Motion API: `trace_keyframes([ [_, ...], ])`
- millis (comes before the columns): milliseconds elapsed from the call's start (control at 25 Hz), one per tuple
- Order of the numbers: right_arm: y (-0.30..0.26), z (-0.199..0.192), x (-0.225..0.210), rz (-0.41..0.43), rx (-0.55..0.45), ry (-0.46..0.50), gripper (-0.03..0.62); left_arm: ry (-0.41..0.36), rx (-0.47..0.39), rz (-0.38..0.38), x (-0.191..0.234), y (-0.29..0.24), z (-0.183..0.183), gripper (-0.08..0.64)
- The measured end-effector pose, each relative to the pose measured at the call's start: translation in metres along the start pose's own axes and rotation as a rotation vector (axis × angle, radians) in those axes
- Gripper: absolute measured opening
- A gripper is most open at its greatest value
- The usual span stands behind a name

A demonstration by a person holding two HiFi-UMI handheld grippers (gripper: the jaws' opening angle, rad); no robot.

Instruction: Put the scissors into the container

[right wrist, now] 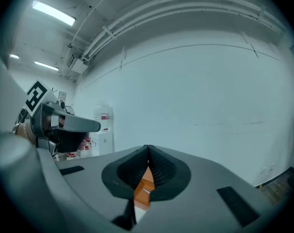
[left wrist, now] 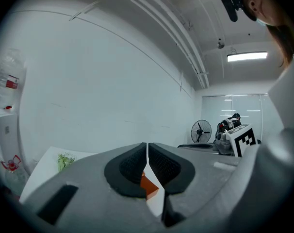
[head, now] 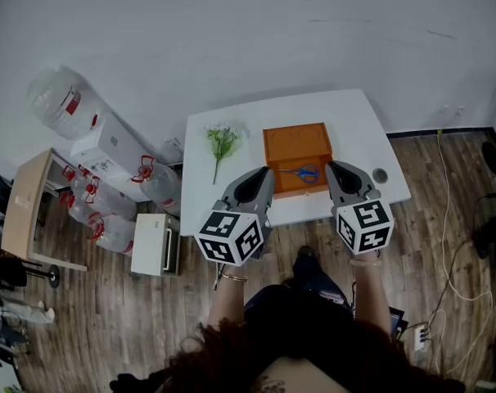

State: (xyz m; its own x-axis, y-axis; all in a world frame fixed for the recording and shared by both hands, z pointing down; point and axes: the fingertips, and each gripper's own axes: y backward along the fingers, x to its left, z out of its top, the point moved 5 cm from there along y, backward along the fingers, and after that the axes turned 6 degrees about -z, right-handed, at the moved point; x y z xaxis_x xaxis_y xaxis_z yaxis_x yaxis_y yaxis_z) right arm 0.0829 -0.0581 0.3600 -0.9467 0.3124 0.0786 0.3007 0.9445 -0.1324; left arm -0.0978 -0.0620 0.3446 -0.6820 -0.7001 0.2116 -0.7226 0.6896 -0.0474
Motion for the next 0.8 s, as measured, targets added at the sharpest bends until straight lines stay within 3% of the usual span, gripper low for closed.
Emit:
trace_keyframes([
  [800,0.022,0.004,-0.003,-0.042,-0.010,0.032,-0.002,-0.009,-0.002,-0.038,-0.013,-0.005,0.000,0.026],
])
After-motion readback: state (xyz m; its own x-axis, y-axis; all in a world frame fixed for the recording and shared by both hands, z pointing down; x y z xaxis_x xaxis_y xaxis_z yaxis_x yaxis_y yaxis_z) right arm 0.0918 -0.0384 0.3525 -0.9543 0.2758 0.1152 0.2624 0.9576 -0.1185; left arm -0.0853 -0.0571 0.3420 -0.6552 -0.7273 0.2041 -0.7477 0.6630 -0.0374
